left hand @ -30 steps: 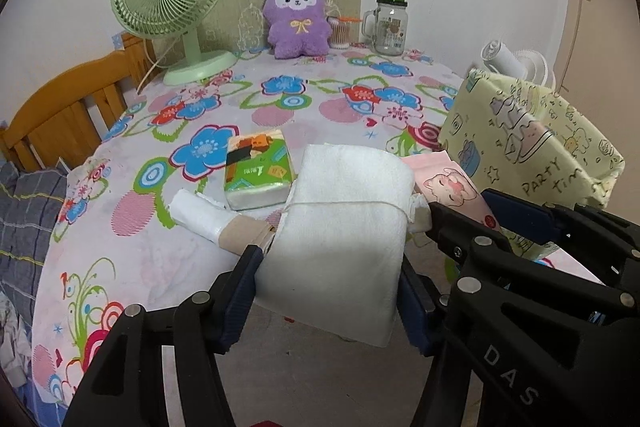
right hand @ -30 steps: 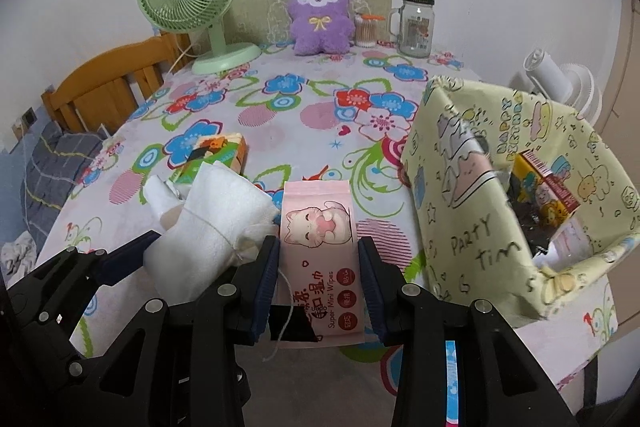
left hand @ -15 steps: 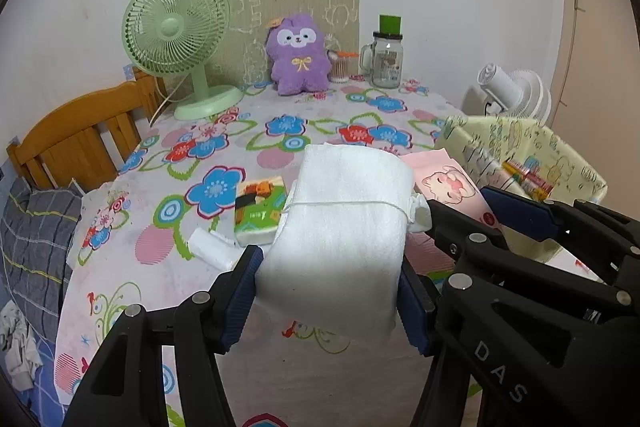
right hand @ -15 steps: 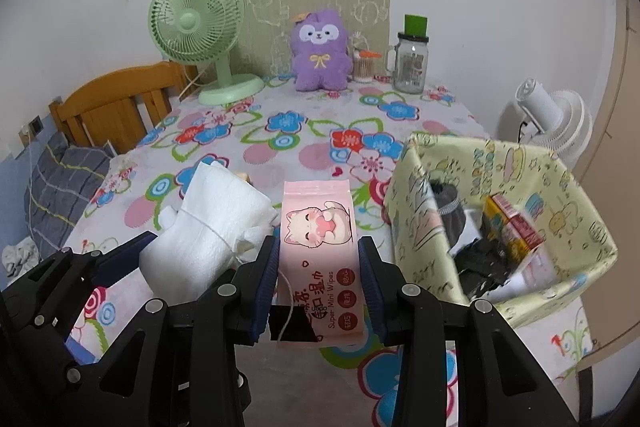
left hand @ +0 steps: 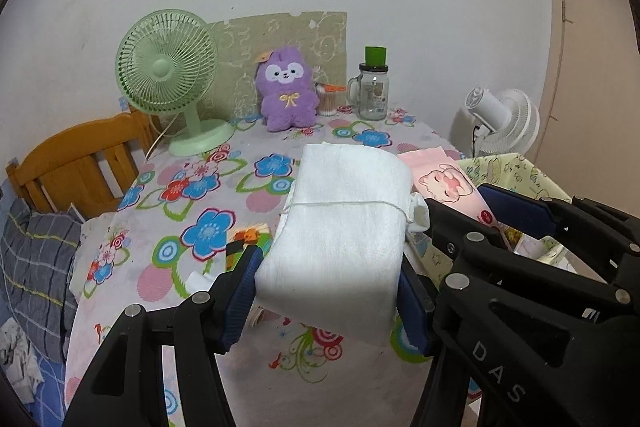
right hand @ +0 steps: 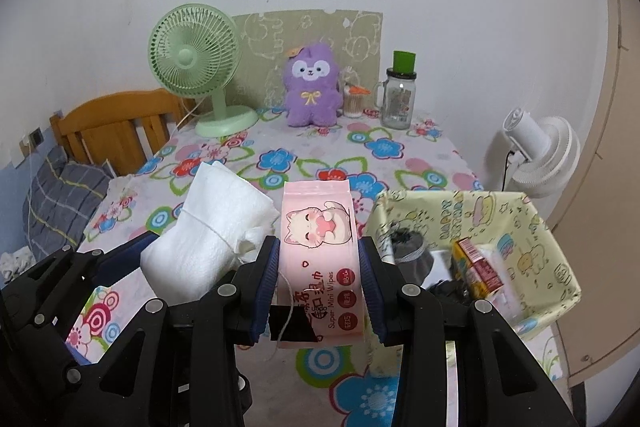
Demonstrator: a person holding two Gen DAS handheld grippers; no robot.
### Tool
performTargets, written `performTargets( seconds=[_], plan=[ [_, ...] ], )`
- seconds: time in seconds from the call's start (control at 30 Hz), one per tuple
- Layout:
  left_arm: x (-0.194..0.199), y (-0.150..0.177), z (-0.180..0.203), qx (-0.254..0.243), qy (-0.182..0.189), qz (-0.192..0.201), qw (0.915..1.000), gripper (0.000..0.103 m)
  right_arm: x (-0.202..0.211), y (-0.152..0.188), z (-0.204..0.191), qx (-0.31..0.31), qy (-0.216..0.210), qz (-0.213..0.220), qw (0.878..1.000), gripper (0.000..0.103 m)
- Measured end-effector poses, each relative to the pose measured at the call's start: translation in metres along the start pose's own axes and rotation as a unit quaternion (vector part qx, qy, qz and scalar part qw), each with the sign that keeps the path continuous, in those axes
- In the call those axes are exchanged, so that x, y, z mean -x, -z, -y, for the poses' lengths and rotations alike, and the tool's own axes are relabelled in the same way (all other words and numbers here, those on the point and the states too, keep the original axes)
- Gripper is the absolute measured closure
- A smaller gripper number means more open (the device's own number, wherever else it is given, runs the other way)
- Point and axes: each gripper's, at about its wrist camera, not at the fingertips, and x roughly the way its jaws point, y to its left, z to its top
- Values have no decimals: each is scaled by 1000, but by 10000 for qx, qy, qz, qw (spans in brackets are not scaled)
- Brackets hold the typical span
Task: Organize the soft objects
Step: 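Lift and carry the pink wipes pack toward the box while the left carries the white cloth, then release the pink wipes into the box with the right gripper while the left releases the cloth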
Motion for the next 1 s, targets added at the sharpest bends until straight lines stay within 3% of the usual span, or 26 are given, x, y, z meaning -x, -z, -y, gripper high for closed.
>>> performTargets(
  seconds=[1.0],
  plan=[
    [-18, -33, 77, -291, 248, 165, 9991, 38, 5, -14, 80, -187, 308, 171, 9992, 60]
  ],
)
